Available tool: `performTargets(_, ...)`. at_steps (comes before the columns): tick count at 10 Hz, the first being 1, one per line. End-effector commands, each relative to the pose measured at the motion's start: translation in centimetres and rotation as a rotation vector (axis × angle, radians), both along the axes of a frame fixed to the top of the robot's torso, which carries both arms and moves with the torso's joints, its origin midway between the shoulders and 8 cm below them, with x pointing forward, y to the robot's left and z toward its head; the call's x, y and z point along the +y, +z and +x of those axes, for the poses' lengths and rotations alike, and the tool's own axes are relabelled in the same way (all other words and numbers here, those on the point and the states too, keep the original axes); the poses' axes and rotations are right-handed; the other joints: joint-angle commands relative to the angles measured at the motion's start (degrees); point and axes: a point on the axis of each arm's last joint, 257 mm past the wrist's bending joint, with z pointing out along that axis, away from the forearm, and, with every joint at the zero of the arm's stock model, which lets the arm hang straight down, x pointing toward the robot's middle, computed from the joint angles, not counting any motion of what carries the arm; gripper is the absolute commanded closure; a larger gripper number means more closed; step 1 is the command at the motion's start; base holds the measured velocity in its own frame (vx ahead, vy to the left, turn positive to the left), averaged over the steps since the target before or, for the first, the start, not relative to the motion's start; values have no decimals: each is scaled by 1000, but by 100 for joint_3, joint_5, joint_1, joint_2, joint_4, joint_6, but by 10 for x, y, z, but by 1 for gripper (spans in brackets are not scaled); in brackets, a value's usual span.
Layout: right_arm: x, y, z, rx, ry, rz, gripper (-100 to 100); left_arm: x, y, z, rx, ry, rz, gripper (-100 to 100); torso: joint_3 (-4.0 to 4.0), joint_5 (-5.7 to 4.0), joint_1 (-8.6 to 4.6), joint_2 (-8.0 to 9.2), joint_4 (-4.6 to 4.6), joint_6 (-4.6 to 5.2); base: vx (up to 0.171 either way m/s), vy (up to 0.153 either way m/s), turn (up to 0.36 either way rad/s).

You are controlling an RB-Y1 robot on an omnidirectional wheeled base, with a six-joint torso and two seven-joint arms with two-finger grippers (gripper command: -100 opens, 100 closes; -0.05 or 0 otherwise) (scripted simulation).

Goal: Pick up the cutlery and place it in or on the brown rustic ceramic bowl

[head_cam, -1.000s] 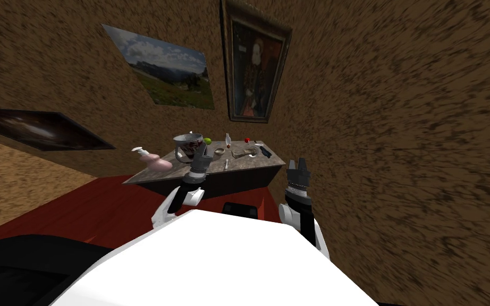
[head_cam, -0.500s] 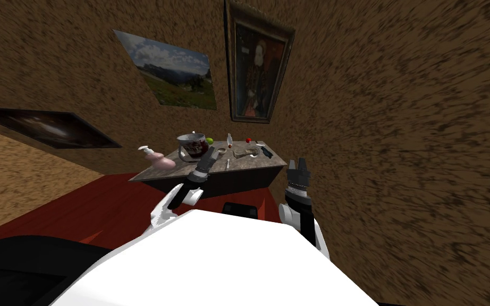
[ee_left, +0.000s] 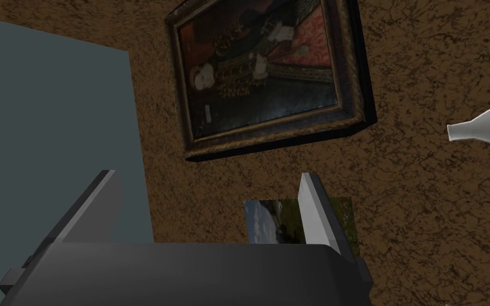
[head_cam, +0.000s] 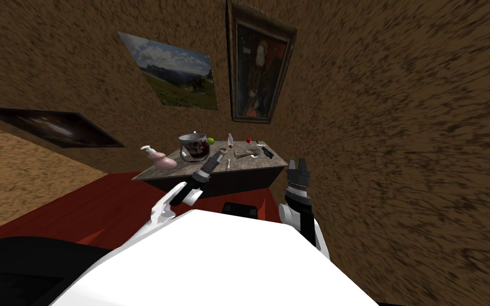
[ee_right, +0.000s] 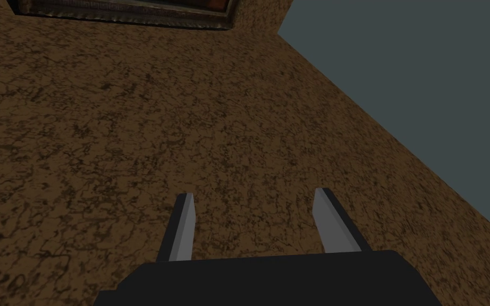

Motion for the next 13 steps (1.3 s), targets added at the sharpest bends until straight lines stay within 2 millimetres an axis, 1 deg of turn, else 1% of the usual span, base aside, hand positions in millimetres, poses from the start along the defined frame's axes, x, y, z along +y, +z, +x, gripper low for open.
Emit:
performTargets(1,0,0,0,0,0,0,0,-3,-17,6,47,-9,51,-100,0,0,0,0,0,0,8,-2,33)
performTargets(2,0,0,0,0,0,0,0,-3,-18,6,48,-11,59,-100,-1,0,-2,-1,0,-1,4,-6,18)
performTargets(4,0,0,0,0,0,0,0,-7,-50,15,130,-20,137,-100,0,-1,-4,-1,0,0,7,-13,30)
performTargets(5,0,0,0,0,0,0,0,-7,-52,15,133,-27,161,-100,-1,-2,-7,-1,0,-1,6,-19,24)
performTargets(6,0,0,0,0,0,0,0,-7,-68,19,175,-29,198,-100,-1,-2,-9,-1,0,0,8,-19,10)
performTargets(7,0,0,0,0,0,0,0,-6,-70,19,177,-33,213,-100,-1,-2,-8,-2,0,0,10,-11,3)
performTargets(8,0,0,0,0,0,0,0,-5,-87,22,220,-34,256,-100,-1,-2,-7,-2,0,0,21,-16,1)
performTargets(9,0,0,0,0,0,0,0,-4,-88,22,221,-37,267,-100,-4,-2,-8,-7,-1,1,20,-10,-2)
performTargets(10,0,0,0,0,0,0,0,-1,-107,25,265,-37,312,-100,-3,-2,-6,-6,-1,-1,25,-8,-5)
performTargets(11,0,0,0,0,0,0,0,0,-107,25,266,-39,321,-100,-4,-1,-5,-8,-2,0,19,-10,-5)
performTargets(12,0,0,0,0,0,0,0,4,-126,27,309,-37,364,-100,-4,-1,-6,-6,-1,0,22,-14,-13)
performTargets(13,0,0,0,0,0,0,0,6,-127,27,310,-39,376,-100,-4,-1,-7,-8,-2,1,22,-15,-10)
